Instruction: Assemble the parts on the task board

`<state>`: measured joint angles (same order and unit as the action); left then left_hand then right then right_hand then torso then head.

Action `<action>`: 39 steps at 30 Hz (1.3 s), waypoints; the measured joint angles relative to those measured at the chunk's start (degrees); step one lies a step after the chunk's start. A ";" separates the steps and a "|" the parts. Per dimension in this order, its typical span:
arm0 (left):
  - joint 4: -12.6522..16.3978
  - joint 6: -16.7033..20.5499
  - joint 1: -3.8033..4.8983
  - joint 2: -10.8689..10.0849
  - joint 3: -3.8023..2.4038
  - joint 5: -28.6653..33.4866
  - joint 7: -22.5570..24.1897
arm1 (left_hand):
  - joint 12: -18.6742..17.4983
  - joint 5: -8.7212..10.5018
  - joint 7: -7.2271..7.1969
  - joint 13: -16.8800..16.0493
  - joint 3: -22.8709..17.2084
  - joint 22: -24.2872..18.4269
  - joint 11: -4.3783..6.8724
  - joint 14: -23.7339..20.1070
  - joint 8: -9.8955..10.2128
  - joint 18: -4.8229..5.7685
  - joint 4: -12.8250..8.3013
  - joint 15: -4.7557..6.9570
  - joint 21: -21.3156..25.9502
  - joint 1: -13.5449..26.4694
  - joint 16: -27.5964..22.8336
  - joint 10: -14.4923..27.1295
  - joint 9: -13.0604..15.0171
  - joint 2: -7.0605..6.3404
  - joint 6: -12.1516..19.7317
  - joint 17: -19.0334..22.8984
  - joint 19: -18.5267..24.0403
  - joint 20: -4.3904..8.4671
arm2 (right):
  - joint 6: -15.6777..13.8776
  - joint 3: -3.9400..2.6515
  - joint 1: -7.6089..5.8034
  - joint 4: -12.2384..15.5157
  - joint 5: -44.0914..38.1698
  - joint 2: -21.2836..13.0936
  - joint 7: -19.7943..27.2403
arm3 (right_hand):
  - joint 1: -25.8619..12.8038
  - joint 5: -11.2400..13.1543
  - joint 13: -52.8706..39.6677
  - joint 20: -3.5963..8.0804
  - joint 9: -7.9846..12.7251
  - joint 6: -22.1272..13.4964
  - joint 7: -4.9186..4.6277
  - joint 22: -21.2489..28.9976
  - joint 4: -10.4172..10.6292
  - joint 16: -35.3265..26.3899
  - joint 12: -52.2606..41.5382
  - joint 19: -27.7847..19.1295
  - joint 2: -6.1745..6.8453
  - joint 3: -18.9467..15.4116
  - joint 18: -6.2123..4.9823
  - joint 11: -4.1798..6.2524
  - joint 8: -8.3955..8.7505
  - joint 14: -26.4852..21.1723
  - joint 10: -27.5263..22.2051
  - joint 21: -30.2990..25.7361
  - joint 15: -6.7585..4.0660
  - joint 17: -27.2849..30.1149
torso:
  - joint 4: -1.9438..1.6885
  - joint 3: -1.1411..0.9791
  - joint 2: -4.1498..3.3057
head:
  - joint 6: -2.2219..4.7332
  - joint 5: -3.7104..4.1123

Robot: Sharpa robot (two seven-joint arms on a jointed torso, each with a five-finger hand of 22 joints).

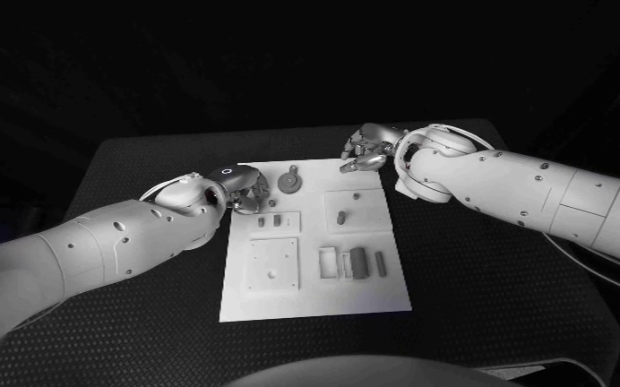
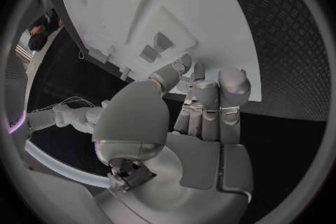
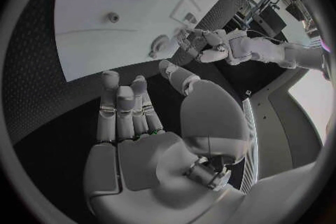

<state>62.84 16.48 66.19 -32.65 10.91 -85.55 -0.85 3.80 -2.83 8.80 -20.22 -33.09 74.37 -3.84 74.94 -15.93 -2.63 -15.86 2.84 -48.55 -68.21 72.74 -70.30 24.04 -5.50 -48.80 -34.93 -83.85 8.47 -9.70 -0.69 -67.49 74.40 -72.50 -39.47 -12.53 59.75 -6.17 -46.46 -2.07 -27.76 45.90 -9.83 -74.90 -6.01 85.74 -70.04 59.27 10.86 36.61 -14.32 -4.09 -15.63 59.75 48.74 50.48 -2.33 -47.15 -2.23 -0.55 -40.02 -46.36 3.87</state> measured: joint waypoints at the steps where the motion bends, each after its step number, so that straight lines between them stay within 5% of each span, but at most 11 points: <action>1: 0.05 -0.02 0.00 -0.42 -0.04 0.10 -0.05 | 0.00 0.00 0.00 0.00 0.08 -0.02 0.07 -0.11 0.00 0.00 0.08 -0.11 0.00 0.09 0.00 0.07 0.00 -0.09 0.00 0.00 0.00 0.00 | -0.25 0.00 0.00 -0.06 0.16 -0.06 0.08 | 0.00 0.00 0.02 0.00 0.00 0.00 0.00 0.00 0.00 0.00 0.00 0.00 0.00 0.00 0.00 0.00 0.00 0.00 0.00 0.00 0.00 0.00 | 0.00 0.00 0.00 | 0.04 0.03; 6: 0.23 -0.13 0.09 -2.58 -0.55 1.69 -0.21 | 0.00 0.00 0.00 -0.07 0.48 -0.06 0.07 -0.20 0.00 0.00 0.48 -0.20 0.00 0.45 0.00 0.07 0.02 -0.45 0.00 0.22 0.00 -0.01 | -1.57 0.00 0.00 -0.42 0.71 -0.46 0.61 | 0.00 0.00 0.34 -0.01 0.17 -0.14 -0.12 0.00 0.00 0.00 0.00 -0.01 0.00 0.00 0.00 0.00 0.00 0.00 0.00 0.00 0.00 0.07 | -0.03 0.04 0.01 | 0.24 0.26; 11: 0.62 0.22 0.55 -4.73 -2.03 6.52 0.47 | 0.00 0.00 0.22 0.05 1.21 -0.71 -0.18 -1.92 -0.70 -0.01 2.64 -0.62 1.88 2.95 -1.18 1.71 0.38 -1.17 -0.22 1.28 0.43 -0.41 | -2.14 0.11 -0.01 -0.60 0.99 -1.22 1.50 | 1.21 0.00 0.77 -0.01 0.24 -0.32 -0.11 0.00 -1.38 0.00 0.27 -0.01 0.30 0.21 0.00 0.00 0.00 0.00 0.00 -0.09 0.00 0.14 | -0.09 0.04 0.03 | 0.55 0.43; 17: 1.68 0.64 1.81 -7.83 -3.43 19.46 2.82 | 0.00 0.00 0.51 0.24 2.14 -3.68 -0.95 -4.23 -1.33 -0.03 4.02 -1.10 7.15 4.28 -7.02 3.19 0.84 -1.75 -0.31 4.39 4.10 -1.39 | -2.30 1.26 -0.04 0.08 1.18 -2.87 2.92 | 1.69 0.00 8.87 0.13 0.30 -0.33 -0.11 0.00 -3.33 -2.43 11.34 -0.35 -0.17 0.97 0.00 0.21 -0.55 -0.08 -0.21 -1.81 0.29 1.48 | -0.08 0.03 0.03 | 0.85 0.52; 20: 3.47 0.24 3.33 -9.55 -3.50 24.71 4.38 | 0.00 0.00 0.51 0.02 2.70 -4.61 -0.87 -4.24 -1.55 -0.04 3.61 -1.10 8.59 4.44 -8.54 3.24 0.94 -1.58 -0.32 5.14 4.31 -1.57 | -2.53 2.68 -0.01 1.07 1.20 -4.79 4.31 | 2.11 0.00 15.43 0.13 0.30 -0.38 -0.44 0.20 -4.50 -3.56 20.48 -0.35 -0.60 1.33 -0.30 -0.23 -0.84 0.48 0.40 -2.23 0.84 2.09 | -0.10 0.00 0.03 | 0.99 0.52; 24: 6.03 -0.19 5.00 -11.57 -3.58 29.39 6.00 | 0.00 0.00 0.52 -0.19 3.00 -6.62 -0.69 -6.81 -1.87 -0.47 3.30 -1.17 12.10 4.44 -12.21 2.80 1.05 -1.58 -0.33 6.46 7.17 -2.34 | -2.94 3.40 0.05 2.30 0.86 -6.33 6.68 | 2.65 0.00 23.22 0.38 0.30 0.02 -0.84 0.70 -5.71 -4.88 31.83 0.81 -1.13 1.92 -0.31 -1.10 -1.58 2.07 1.78 -2.68 1.44 2.74 | -0.12 -0.01 0.03 | 1.13 0.29; 30: 8.53 -0.80 5.40 -12.94 -3.52 34.61 7.23 | 0.00 0.00 1.02 -0.23 2.46 -13.18 -2.39 -16.06 -2.45 -1.90 2.76 -3.69 23.23 5.14 -23.01 2.98 1.42 -1.82 -0.64 9.56 17.26 -5.52 | -4.53 6.45 0.06 4.19 -1.47 -8.47 13.55 | 3.85 0.00 29.77 1.05 0.30 0.46 -1.21 1.35 -6.97 -6.67 42.39 3.31 -1.58 1.90 0.37 -1.77 -2.52 5.28 6.15 -3.45 1.94 3.30 | -0.10 -0.07 0.03 | 1.65 -0.68; 33: 9.10 -1.07 5.38 -13.05 -3.51 36.49 7.68 | 0.00 0.00 1.16 -0.23 2.48 -15.42 -2.72 -18.53 -2.51 -1.90 2.47 -4.73 26.33 5.13 -25.86 3.05 1.54 -1.81 -0.77 9.97 19.07 -6.11 | -5.41 6.62 0.58 4.24 -3.56 -8.64 15.52 | 4.51 0.00 30.97 1.35 0.29 0.67 -1.21 1.35 -7.12 -6.67 44.82 4.23 -1.64 2.05 0.54 -1.80 -2.86 6.40 7.65 -3.45 1.82 3.17 | -0.10 -0.07 0.05 | 1.77 -0.95; 39: 9.61 -1.47 5.36 -12.90 -3.50 38.44 8.42 | 0.00 0.00 1.32 -0.22 2.71 -16.92 -2.85 -18.80 -2.77 -1.90 2.24 -4.84 27.64 5.13 -27.12 2.95 1.60 -1.81 -0.94 9.54 19.07 -6.11 | -6.18 6.88 1.54 3.60 -8.53 -7.82 16.58 | 5.43 0.00 31.77 1.65 0.20 2.41 -0.15 1.13 -7.99 -7.16 46.75 4.72 -1.81 1.98 0.83 -1.36 -4.22 7.42 10.35 -3.44 1.20 2.77 | -0.02 -0.04 0.03 | 1.69 -0.98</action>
<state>72.46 15.01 71.55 -45.55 7.41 -47.11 7.57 3.80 -2.83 10.11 -20.44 -30.39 57.45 -6.69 56.13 -18.69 -4.53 -13.62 -2.00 -20.91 -63.08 45.62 -67.34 25.64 -7.31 -49.74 -25.39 -64.78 2.36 -15.88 6.19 -65.95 78.00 -81.03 -47.29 4.05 65.18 -6.17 -14.69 -0.42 -27.56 48.30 -9.98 -73.77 -14.00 78.59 -23.28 64.00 9.05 38.59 -13.49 -5.45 -19.85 67.17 59.09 47.05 -1.13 -44.38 -2.25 -0.59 -40.00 -44.66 2.89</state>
